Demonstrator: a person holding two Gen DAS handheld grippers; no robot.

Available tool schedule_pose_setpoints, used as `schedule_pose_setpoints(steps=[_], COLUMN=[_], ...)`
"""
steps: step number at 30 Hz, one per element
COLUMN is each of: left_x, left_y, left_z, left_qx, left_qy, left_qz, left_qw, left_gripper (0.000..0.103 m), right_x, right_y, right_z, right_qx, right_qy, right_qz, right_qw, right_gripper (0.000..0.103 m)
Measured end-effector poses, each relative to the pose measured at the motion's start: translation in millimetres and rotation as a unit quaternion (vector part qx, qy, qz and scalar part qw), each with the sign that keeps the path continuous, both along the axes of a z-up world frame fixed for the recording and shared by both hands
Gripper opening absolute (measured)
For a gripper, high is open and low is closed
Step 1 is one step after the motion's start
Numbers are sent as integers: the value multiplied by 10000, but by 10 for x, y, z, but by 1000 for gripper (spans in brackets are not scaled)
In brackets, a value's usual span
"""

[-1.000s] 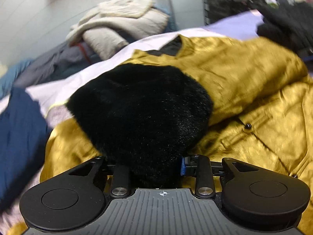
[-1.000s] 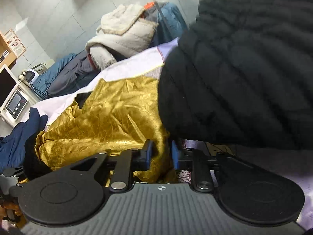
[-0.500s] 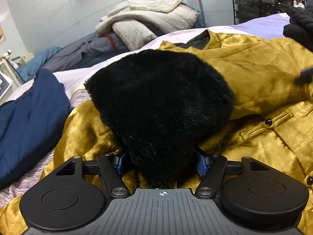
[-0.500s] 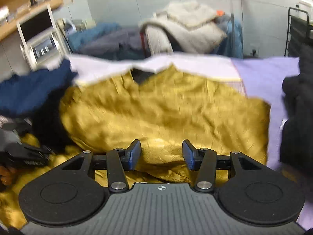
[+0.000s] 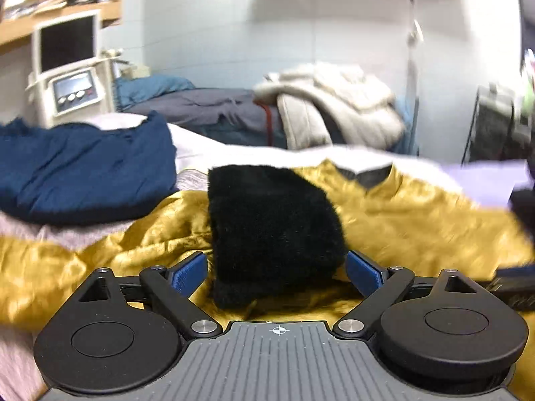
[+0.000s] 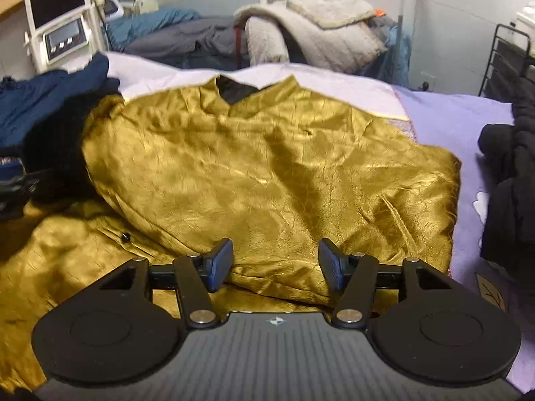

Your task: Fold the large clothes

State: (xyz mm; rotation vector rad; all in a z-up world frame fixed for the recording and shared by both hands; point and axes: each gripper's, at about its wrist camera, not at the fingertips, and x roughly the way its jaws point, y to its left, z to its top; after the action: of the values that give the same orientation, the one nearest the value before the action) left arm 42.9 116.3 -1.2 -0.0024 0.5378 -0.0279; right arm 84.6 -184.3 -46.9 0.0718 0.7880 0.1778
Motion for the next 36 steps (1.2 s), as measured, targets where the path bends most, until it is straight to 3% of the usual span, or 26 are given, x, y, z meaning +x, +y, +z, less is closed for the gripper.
schedule_pose_setpoints(steps=[7,12,20,23,26,29,31,33,36], left_x=[-92,-192,-561,-692,-748,-651,-516,-375,-290], left_y=[521,1181,2294,2524,2591,2595,2596,2620,2698], left_z=[304,355,180,118,57,-20,-76,-167,-225], left_qx=[-684,-1372,-1454,-1774,-1750,-2002,-1905,-1844,-1990], left_qy=[-333,-347,62,132,254,335,363,579,374], left_qz=[803,1658,2840,3087,3333,3170,3103,3224,3310], left_qw=[9939,9760,9477,9344,9261,9264,9307,9267,9217], left_gripper=[103,103,103,103,103,103,103,103,100], right_x=[-315,-529,-853,-908,-908,-905,-905,-912,-936], right_y=[108,188,420,422,372,334,317,297,279], right_z=[222,328,267,214,190,194,196,193,202], right_qx=[226,735,1090,1175,1295,1326,1313,1323,1371], right_qy=[-110,54,378,449,548,571,564,562,570], right_qz=[172,374,627,601,531,463,439,406,335], right_qw=[9995,9966,9913,9902,9886,9884,9888,9888,9883], right_gripper=[69,73,78,78,78,78,78,78,78])
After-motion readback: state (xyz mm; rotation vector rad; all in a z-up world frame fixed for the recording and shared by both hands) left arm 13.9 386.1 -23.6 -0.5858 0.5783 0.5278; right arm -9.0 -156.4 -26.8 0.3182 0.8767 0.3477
